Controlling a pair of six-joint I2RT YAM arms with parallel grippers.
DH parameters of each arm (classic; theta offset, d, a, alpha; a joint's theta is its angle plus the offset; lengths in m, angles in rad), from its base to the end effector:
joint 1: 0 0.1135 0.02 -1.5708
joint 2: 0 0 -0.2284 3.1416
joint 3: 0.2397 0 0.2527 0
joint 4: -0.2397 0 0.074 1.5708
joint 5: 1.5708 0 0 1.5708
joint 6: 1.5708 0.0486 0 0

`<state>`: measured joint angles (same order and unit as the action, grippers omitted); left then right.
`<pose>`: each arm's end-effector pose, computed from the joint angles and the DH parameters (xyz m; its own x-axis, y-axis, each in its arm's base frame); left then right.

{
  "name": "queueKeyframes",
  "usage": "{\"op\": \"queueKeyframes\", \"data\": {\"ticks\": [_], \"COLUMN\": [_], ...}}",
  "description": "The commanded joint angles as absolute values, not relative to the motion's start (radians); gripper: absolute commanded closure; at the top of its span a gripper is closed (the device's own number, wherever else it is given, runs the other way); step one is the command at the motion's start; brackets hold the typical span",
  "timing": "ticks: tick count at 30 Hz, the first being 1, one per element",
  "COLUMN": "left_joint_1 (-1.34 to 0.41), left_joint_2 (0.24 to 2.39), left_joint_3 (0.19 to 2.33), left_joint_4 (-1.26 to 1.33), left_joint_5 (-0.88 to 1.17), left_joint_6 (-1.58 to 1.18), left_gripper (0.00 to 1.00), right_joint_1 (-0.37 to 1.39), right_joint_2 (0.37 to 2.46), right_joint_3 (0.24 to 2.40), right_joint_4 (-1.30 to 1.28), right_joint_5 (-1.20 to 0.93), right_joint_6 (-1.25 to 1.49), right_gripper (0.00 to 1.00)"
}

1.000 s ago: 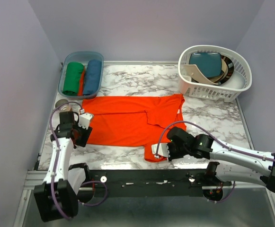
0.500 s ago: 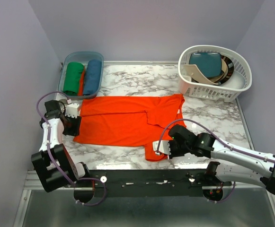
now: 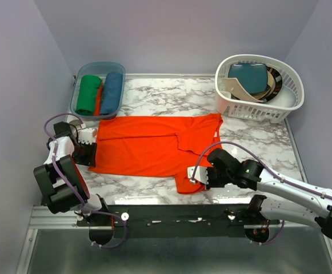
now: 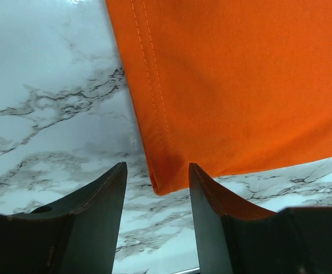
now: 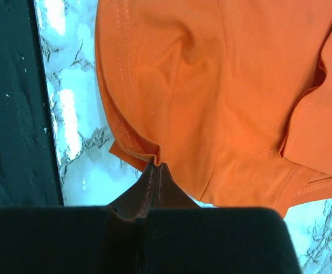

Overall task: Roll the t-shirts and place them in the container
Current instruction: Fold the T-shirt at the center of the board.

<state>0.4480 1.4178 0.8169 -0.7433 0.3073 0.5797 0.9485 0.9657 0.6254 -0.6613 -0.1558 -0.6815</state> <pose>0.2305 0.0944 0.1327 -0.9274 0.1336 -0.3494 0.1869 0.9746 -0.1235 0.1147 0.1728 0.1732 0.1550 -0.8515 -0.5009 -0.9706 -0.0367 -0.2380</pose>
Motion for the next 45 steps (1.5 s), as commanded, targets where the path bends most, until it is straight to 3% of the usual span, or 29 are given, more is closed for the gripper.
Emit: {"op": "queueKeyframes", "data": {"ticks": [1, 24, 27, 31, 34, 45], "left_joint_1": [0.456, 0.463, 0.463, 0.469, 0.48, 0.48], "left_joint_2": [1.453, 1.436, 1.443, 1.431, 1.414, 1.359], "left_joint_3": [0.807, 0.735, 0.739, 0.749, 0.761, 0.844], "left_joint_4": [-0.744, -0.77, -0.764, -0.779, -0.788, -0.848], "left_joint_5": [0.336, 0.31, 0.31, 0.305, 0.307, 0.463], "left_joint_6": [0.584, 0.617, 0.601, 0.618, 0.632, 0.598], "left_gripper": [0.45, 0.5, 0.59, 0.85, 0.97, 1.0], "right_joint_1": [0.943, 0.936, 0.936, 0.911, 0.867, 0.81], "right_joint_2": [0.959, 0.968, 0.969, 0.959, 0.936, 0.831], "right_joint_3": [0.631, 0.617, 0.618, 0.624, 0.644, 0.848], "right_joint_4": [-0.692, -0.66, -0.661, -0.722, -0.779, -0.983], "right_joint_5": [-0.187, -0.195, -0.189, -0.163, -0.126, -0.006], "right_joint_6": [-0.672, -0.687, -0.689, -0.66, -0.623, -0.492], "right_gripper": [0.99, 0.99, 0.99, 0.99, 0.99, 0.99]}}
